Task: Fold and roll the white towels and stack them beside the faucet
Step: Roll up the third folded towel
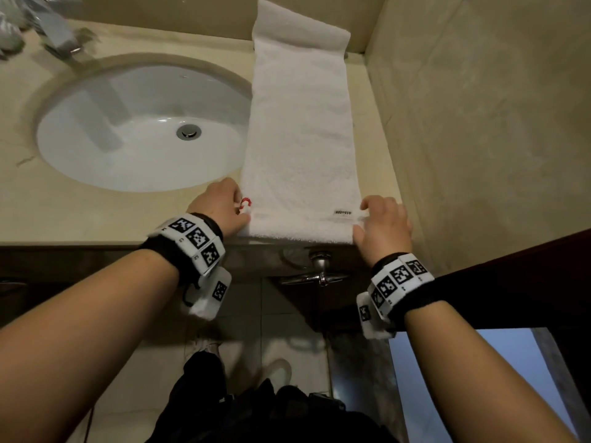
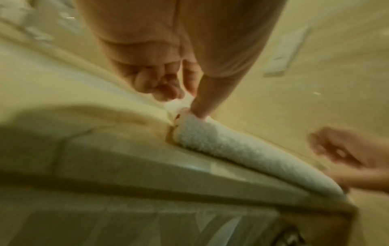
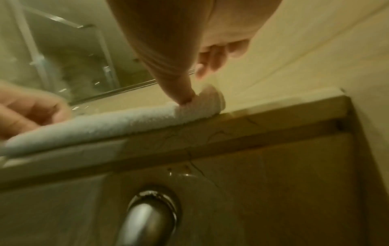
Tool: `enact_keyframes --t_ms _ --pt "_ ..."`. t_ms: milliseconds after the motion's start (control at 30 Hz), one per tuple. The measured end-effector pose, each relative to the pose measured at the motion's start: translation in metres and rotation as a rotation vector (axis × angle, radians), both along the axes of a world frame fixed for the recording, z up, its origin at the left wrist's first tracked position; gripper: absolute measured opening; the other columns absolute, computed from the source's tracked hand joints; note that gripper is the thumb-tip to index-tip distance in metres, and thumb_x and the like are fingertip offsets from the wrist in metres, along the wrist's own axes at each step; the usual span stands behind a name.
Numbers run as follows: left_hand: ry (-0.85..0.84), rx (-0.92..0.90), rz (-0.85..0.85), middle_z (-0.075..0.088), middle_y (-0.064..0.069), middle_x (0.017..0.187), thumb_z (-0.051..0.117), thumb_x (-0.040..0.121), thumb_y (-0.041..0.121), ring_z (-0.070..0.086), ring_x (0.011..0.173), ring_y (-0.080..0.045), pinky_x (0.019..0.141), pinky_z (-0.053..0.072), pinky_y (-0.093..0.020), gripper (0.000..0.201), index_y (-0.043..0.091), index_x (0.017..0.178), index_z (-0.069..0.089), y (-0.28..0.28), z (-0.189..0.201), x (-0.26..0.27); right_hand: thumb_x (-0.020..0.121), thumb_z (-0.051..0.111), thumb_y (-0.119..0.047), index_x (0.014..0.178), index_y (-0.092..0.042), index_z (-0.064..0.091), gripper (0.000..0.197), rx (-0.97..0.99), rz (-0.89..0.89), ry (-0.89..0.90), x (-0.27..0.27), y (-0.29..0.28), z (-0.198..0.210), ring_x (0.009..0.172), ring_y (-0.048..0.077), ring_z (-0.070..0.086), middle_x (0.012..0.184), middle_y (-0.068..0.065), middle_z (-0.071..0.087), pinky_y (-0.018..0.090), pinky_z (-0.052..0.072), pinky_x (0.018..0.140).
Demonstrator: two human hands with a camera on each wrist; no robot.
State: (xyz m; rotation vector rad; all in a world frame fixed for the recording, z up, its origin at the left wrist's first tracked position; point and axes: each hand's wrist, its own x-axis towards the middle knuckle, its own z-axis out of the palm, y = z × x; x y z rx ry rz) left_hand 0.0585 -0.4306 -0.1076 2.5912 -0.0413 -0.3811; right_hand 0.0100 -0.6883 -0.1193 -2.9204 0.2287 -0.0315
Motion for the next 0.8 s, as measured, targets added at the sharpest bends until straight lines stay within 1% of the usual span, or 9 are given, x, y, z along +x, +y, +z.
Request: enact_keyframes --t_ms 67,133,267,300,367,433,533,667,800 --pt "-0.159 0.046 -0.169 0.052 -0.013 0.100 0.055 0.085 0.018 0.052 0.086 -0.031 0.077 0.042 -0.037 0.006 0.012 0.087 0.051 -0.005 -0.001 -0.002 0.084 0.053 -0.010 0.102 -0.010 0.057 0.018 -0.040 0.217 -0.015 0.001 0.002 -0.002 0.095 0.030 0.049 0.104 0.012 0.055 0.037 0.036 0.079" --pt "-0.259 0.158 -0.387 0.058 -0.012 0.107 0.054 0.087 0.020 0.051 0.095 -0.031 0.082 0.042 -0.037 0.014 0.012 0.096 0.062 -0.006 -0.006 -0.006 0.087 0.049 -0.010 0.097 -0.009 0.059 0.015 -0.026 0.330 0.044 0.000 -0.002 -0.003 0.092 0.030 0.051 0.100 0.011 0.058 0.036 0.037 0.077" --pt "-0.257 0.347 -0.557 0.054 -0.006 0.120 0.063 0.078 0.044 0.046 0.111 -0.030 0.093 0.040 -0.040 0.044 0.016 0.112 0.057 0.008 -0.008 -0.011 0.078 0.066 -0.035 0.105 -0.016 0.058 0.033 -0.020 0.417 0.096 -0.006 -0.012 0.000 0.100 0.025 0.051 0.108 0.003 0.058 0.037 0.036 0.087" --pt "-0.255 0.386 -0.613 0.055 -0.007 0.119 0.070 0.072 0.044 0.048 0.111 -0.032 0.092 0.042 -0.042 0.052 0.014 0.112 0.057 0.010 -0.004 -0.014 0.074 0.070 -0.033 0.106 -0.016 0.057 0.039 -0.027 0.446 0.118 -0.006 -0.012 0.001 0.102 0.025 0.051 0.112 0.004 0.057 0.036 0.035 0.088" --pt "-0.290 0.382 -0.671 0.061 -0.014 0.110 0.078 0.063 0.027 0.054 0.102 -0.037 0.084 0.048 -0.045 0.051 0.007 0.106 0.061 0.010 0.000 -0.015 0.073 0.069 -0.018 0.107 -0.014 0.057 0.037 -0.033 0.476 0.118 -0.002 -0.012 0.002 0.102 0.028 0.052 0.114 0.006 0.056 0.036 0.037 0.087" --pt "-0.298 0.332 -0.662 0.063 -0.015 0.107 0.072 0.066 0.014 0.055 0.100 -0.038 0.085 0.048 -0.045 0.040 0.005 0.104 0.062 0.011 0.002 -0.013 0.078 0.060 -0.011 0.107 -0.013 0.058 0.029 -0.003 0.465 0.122 0.004 -0.015 0.005 0.100 0.028 0.053 0.111 0.007 0.059 0.036 0.039 0.086" --pt "-0.242 0.260 -0.594 0.061 -0.009 0.110 0.060 0.074 0.012 0.051 0.104 -0.031 0.090 0.043 -0.038 0.033 0.009 0.107 0.060 0.016 0.002 -0.004 0.086 0.052 -0.016 0.107 -0.016 0.058 0.022 0.137 0.356 0.180 0.015 -0.020 0.010 0.097 0.028 0.057 0.104 0.006 0.064 0.034 0.042 0.083" --pt "-0.140 0.129 -0.407 0.065 -0.007 0.096 0.055 0.082 0.020 0.055 0.082 -0.023 0.070 0.040 -0.029 0.024 0.014 0.105 0.058 0.022 0.002 0.015 0.091 0.047 -0.026 0.111 -0.014 0.055 0.024 0.286 0.148 0.301 0.039 -0.015 0.012 0.099 0.028 0.057 0.108 0.010 0.064 0.028 0.039 0.078" --pt "0.035 0.044 -0.278 0.063 -0.009 0.094 0.046 0.089 0.019 0.052 0.078 -0.023 0.069 0.036 -0.027 0.023 0.014 0.111 0.050 0.020 0.001 0.044 0.091 0.048 -0.030 0.114 -0.013 0.054 0.029 0.285 0.010 0.372 0.065 -0.007 0.009 0.105 0.029 0.056 0.116 0.011 0.062 0.029 0.041 0.083"
